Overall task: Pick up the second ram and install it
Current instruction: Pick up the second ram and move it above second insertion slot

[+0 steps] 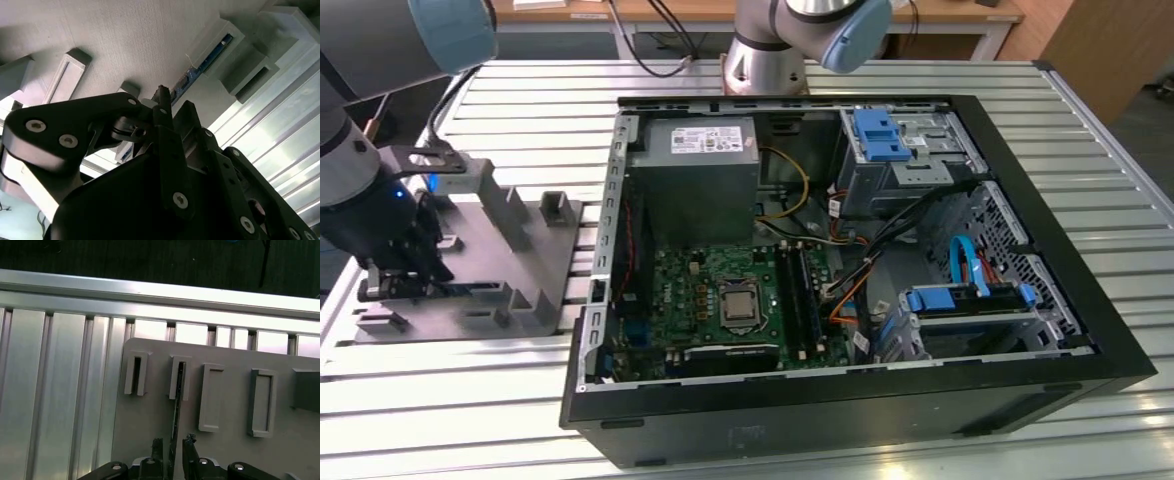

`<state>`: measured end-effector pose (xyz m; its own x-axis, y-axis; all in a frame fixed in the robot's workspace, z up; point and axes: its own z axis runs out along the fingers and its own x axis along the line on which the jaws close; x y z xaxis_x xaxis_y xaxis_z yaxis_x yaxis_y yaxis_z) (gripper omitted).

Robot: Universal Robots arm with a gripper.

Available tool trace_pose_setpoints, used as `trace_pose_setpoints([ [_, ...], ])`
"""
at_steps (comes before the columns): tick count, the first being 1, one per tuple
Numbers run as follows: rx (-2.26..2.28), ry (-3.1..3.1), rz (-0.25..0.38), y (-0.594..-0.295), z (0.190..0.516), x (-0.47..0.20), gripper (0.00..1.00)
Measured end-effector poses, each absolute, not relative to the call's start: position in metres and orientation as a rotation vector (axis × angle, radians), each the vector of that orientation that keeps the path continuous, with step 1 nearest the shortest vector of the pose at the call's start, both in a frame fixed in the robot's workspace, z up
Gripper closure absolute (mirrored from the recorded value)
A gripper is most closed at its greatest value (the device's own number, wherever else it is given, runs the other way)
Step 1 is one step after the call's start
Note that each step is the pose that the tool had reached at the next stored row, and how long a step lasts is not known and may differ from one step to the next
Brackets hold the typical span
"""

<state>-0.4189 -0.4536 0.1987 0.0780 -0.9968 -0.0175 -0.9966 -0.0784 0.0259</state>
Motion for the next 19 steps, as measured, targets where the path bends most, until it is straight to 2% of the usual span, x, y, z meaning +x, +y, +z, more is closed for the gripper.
trace_pose_setpoints([
  [14, 2.299, -2.130, -0.048, -0.454, 0.186, -0.419, 0.70],
  [16, 2.299, -2.130, -0.048, -0.454, 0.186, -0.419, 0.72],
  [18, 2.299, -2.130, -0.048, -0.454, 0.186, -0.419, 0.84],
  [19, 2.299, -2.130, -0.048, -0.454, 0.186, -0.419, 0.84],
])
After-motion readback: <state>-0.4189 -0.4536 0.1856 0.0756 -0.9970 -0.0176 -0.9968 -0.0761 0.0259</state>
